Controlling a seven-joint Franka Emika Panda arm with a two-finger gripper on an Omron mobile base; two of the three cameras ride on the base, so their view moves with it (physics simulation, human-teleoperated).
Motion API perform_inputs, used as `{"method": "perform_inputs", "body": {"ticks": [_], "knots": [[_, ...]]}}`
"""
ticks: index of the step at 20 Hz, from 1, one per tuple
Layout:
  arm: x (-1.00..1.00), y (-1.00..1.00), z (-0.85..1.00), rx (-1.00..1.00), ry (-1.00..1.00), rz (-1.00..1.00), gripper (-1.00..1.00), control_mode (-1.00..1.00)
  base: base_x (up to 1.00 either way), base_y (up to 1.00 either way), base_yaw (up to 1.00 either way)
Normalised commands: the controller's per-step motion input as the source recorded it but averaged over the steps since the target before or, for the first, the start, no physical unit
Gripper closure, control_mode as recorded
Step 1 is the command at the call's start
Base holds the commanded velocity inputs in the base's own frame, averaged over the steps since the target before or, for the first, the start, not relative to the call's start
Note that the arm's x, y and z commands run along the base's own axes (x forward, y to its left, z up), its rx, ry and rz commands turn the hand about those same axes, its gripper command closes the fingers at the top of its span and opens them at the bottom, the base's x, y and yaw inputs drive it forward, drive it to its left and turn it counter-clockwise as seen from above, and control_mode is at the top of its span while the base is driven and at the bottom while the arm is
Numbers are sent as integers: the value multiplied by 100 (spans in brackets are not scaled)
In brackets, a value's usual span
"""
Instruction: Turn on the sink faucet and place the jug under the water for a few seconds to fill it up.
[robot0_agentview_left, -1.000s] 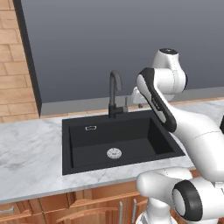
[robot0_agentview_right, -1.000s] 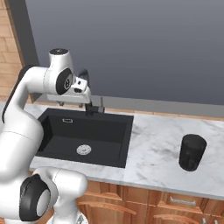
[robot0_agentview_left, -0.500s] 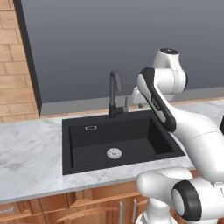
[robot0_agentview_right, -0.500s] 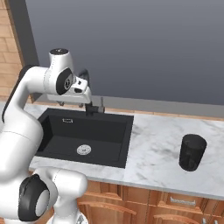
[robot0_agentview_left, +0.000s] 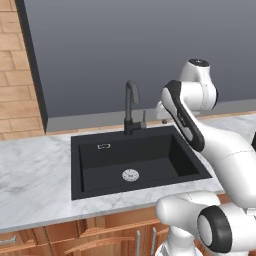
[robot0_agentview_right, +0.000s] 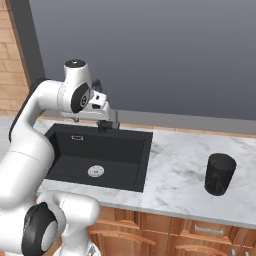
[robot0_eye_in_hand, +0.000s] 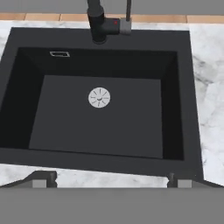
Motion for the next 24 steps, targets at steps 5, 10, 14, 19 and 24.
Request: {"method": "perform_inputs", "body": {"ticks": [5,10,14,19,24], "knots": [[51,-60,-64,8,-37,24,-100,-100,0,0,0],[78,-21,-27,10,-35,29,-100,-100,0,0,0],[94,0,-4,10,-24,26,-100,-100,0,0,0],[57,-7,-20,9,-22,28,-100,-100,0,0,0],[36,-18,-33,8,-34,33,-100,-100,0,0,0]]}}
